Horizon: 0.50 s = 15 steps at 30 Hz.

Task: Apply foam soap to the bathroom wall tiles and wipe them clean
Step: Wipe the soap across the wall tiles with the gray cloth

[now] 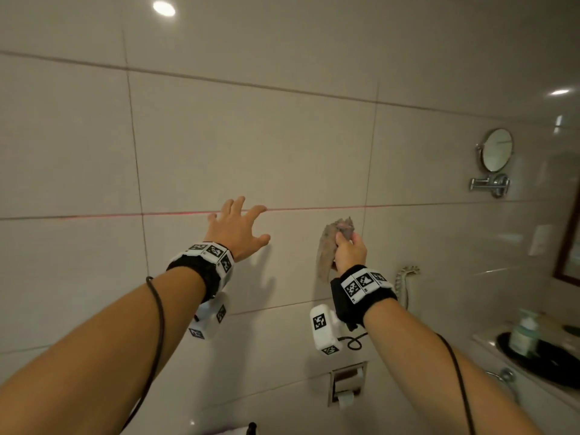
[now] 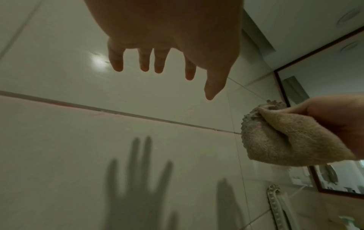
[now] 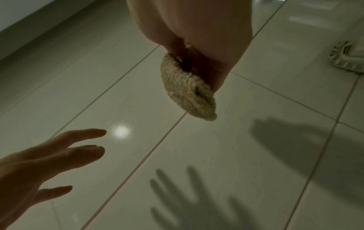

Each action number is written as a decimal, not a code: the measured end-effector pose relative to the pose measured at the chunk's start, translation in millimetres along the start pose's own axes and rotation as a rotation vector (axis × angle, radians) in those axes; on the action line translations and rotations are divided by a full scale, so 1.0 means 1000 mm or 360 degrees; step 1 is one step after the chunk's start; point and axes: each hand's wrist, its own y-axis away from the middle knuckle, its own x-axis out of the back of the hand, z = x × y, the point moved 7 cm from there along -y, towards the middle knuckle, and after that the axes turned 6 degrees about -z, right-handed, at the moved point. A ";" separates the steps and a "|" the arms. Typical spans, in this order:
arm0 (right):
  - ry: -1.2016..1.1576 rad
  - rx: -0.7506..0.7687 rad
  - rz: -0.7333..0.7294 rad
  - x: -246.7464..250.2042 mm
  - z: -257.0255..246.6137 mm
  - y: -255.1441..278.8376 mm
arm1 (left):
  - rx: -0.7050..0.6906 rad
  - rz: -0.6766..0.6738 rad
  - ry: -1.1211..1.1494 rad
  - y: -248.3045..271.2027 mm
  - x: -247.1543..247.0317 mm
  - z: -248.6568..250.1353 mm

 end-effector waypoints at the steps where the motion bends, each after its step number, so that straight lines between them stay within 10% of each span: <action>1: 0.0019 0.0011 0.0048 0.009 -0.001 -0.007 | -0.0010 -0.0001 -0.0005 -0.007 -0.004 0.008; 15: 0.0368 -0.0060 -0.0045 0.128 -0.003 -0.195 | 0.0031 -0.0086 -0.0176 -0.121 -0.089 0.172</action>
